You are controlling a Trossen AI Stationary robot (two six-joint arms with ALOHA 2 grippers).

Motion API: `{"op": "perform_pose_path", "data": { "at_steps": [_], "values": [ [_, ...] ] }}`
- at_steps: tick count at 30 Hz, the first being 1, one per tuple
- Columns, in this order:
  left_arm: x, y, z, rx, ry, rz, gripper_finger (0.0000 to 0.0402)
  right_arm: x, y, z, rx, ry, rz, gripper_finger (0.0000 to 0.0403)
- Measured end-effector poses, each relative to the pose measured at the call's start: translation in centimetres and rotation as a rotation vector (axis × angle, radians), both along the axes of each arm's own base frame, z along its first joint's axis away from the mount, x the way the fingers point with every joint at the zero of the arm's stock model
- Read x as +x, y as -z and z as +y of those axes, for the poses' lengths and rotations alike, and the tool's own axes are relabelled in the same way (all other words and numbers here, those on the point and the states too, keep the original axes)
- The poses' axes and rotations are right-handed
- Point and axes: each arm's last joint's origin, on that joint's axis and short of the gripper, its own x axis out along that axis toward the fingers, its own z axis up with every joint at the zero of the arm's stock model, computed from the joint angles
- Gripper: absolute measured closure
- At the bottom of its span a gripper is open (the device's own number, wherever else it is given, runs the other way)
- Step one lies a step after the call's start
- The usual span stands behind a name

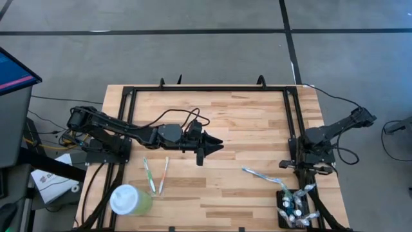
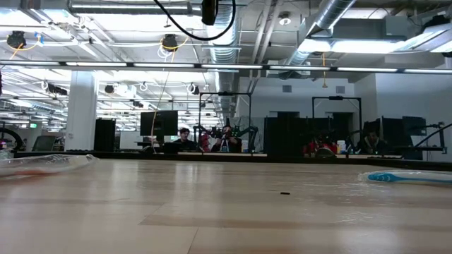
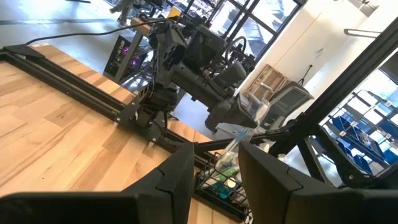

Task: Pick & Place toothbrushing station
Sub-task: Put the left blue toothbrush into the black organizer

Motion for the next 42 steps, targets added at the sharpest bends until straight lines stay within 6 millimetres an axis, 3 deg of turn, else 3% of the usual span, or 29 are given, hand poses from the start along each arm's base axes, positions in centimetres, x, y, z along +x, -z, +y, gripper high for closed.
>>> {"op": "perform_pose_path", "data": {
  "at_steps": [7,14,29,42],
  "values": [
    [0.0,0.0,0.0,0.0,-0.002,0.0,0.028,0.1,0.3,0.0,-0.004,0.023,-0.023,0.0401],
    [0.0,0.0,0.0,0.0,-0.002,0.001,0.028,0.0,3.0,0.2,0.054,0.046,0.011,0.0401],
    [0.0,0.1,0.0,-0.021,-0.003,0.012,0.028,0.0,3.1,0.4,0.046,0.092,-0.008,0.0389],
    [0.0,0.1,-0.1,-0.044,0.019,0.014,0.028,0.1,4.0,0.4,0.01,0.096,0.153,0.0389]
  ]
}}
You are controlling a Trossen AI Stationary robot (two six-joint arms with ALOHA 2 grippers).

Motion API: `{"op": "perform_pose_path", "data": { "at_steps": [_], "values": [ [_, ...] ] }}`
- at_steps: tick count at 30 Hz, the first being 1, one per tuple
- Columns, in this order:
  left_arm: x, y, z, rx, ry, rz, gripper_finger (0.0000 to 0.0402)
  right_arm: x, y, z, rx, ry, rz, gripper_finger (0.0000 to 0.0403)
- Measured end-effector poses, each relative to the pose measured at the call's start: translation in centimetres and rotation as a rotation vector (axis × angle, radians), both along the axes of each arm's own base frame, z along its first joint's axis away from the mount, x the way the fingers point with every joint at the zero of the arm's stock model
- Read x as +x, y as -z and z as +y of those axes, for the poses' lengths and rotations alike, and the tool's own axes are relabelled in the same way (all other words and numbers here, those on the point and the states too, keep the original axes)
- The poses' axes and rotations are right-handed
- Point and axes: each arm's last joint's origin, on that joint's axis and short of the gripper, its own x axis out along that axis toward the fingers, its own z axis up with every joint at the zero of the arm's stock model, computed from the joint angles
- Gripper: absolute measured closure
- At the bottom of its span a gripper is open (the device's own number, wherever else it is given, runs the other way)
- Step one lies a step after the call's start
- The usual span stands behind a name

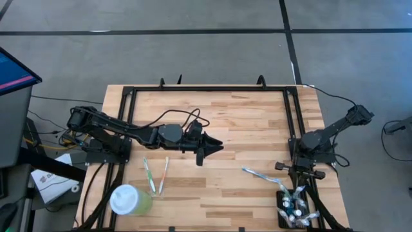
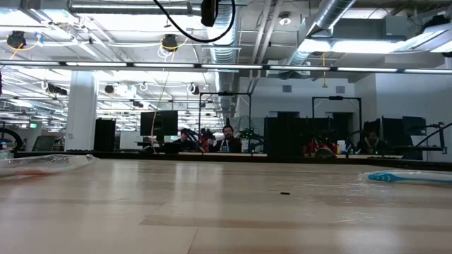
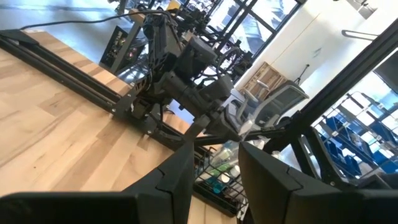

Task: Pick & Place toothbrushing station
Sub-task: Put the left blue toothbrush into the black organizer

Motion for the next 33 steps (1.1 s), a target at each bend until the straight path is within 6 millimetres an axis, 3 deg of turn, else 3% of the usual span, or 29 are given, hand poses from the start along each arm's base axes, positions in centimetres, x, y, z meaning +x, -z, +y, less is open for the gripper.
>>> {"op": "perform_pose_path", "data": {
  "at_steps": [33],
  "values": [
    [0.0,0.01,0.0,-0.052,-0.005,0.001,0.028,0.21,0.25,-0.08,-0.007,0.079,0.043,0.0377]
  ]
}}
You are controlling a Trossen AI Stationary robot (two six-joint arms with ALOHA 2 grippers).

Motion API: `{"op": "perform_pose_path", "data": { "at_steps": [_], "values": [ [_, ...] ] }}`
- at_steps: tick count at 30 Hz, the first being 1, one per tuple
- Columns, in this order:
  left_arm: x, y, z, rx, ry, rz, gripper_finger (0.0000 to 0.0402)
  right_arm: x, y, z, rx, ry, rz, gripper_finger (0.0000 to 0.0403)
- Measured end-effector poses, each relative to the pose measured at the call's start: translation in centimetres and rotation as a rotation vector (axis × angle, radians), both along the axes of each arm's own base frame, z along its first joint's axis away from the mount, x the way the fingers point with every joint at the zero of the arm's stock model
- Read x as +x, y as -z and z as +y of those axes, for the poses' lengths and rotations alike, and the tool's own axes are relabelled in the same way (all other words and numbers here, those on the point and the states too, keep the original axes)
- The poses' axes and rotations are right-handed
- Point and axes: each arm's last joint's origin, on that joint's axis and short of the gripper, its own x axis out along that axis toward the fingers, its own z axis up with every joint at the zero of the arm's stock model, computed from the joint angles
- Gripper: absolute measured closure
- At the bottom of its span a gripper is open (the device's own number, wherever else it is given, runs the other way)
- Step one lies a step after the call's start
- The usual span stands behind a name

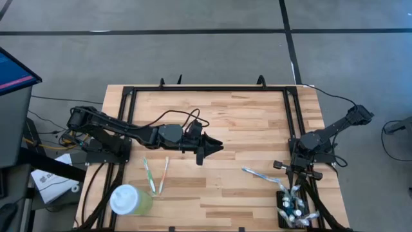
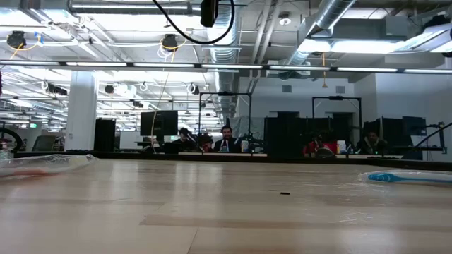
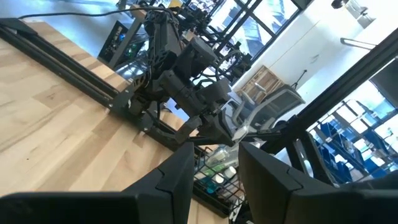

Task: Pick & Place toothbrushing station
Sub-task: Put the left blue toothbrush into the black organizer

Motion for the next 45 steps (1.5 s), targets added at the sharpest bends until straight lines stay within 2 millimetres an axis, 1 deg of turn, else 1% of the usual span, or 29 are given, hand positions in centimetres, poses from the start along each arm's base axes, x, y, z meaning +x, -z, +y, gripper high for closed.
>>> {"op": "perform_pose_path", "data": {
  "at_steps": [7,12,15,19,22,25,28,31,33,35,38,45],
  "values": [
    [0.0,0.0,0.0,0.01,-0.001,0.0,0.028,0.0,0.0,0.0,0.0,0.0,-0.001,0.0378],
    [0.1,0.0,0.7,0.135,0.001,0.001,0.028,0.0,0.0,0.0,-0.002,0.003,-0.007,0.0379],
    [0.1,0.3,0.9,0.19,0.057,0.023,0.028,0.2,0.0,-0.1,0.013,0.047,0.046,0.0369],
    [-0.1,1.8,1.1,0.243,0.139,0.173,0.028,0.2,0.2,-0.2,0.011,0.076,0.07,0.0335],
    [-0.3,2.4,1.3,0.296,0.161,0.241,0.028,0.4,0.4,-0.2,-0.003,0.137,0.079,0.0302],
    [-0.2,2.5,1.6,0.335,0.166,0.247,0.028,0.5,0.5,-0.3,-0.014,0.173,0.093,0.0267],
    [-0.2,2.6,1.8,0.337,0.174,0.253,0.028,0.4,0.6,-0.2,-0.017,0.179,0.095,0.0234],
    [-0.3,2.7,1.8,0.338,0.176,0.262,0.028,0.4,0.6,-0.1,-0.028,0.168,0.069,0.021],
    [-0.3,2.7,1.8,0.337,0.178,0.268,0.028,0.3,0.5,0.0,-0.039,0.168,0.032,0.0202],
    [-0.3,2.8,1.9,0.333,0.177,0.275,0.028,0.3,0.4,0.0,-0.051,0.177,0.009,0.0201],
    [-0.3,2.8,2.0,0.331,0.173,0.276,0.028,0.3,0.0,0.1,-0.044,0.175,-0.008,0.021],
    [-0.3,2.8,2.1,0.327,0.171,0.277,0.028,0.3,-1.4,0.1,-0.014,0.156,-0.032,0.0256]
  ]
}}
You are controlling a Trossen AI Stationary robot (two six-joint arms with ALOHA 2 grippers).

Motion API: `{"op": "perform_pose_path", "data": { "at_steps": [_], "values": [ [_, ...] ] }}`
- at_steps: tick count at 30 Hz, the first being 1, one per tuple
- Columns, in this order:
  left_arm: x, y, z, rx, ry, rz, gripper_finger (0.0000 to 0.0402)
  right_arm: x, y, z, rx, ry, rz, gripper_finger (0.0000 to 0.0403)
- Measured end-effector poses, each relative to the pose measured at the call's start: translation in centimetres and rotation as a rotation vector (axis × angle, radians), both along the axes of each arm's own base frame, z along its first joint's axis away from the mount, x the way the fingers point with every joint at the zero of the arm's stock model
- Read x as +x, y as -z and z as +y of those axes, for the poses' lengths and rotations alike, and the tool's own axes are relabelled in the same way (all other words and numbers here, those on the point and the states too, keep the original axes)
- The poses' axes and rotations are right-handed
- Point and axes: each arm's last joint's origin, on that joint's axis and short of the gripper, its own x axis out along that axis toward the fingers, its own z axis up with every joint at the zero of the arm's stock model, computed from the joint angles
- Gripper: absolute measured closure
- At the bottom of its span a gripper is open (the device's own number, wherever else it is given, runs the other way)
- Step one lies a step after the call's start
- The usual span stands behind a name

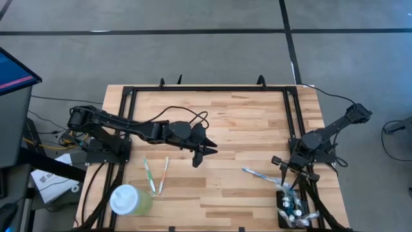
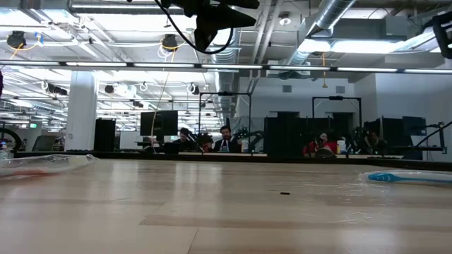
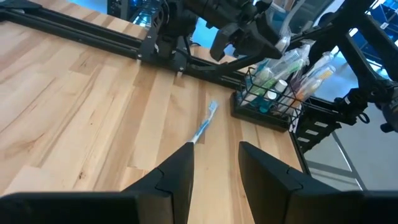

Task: Pick & Place toothbrushing station
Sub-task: Put the left blue toothbrush into the black organizer

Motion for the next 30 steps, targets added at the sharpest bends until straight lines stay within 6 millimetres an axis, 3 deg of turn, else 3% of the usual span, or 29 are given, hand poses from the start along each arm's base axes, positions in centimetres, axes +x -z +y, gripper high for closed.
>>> {"op": "perform_pose_path", "data": {
  "at_steps": [10,18,25,30],
  "values": [
    [0.0,0.0,0.0,0.0,0.0,0.0,0.028,-0.5,-0.1,0.6,0.036,-0.092,0.078,0.0317],
    [0.0,0.0,0.0,-0.018,-0.007,0.002,0.028,-1.2,0.0,1.3,0.02,-0.157,0.084,0.0389],
    [0.0,0.0,0.0,-0.016,-0.015,0.001,0.028,-1.6,0.3,1.8,-0.014,-0.146,0.084,0.038],
    [0.0,0.0,0.0,-0.015,-0.015,0.003,0.028,-2.1,0.7,2.2,-0.079,-0.151,0.05,0.0396]
  ]
}}
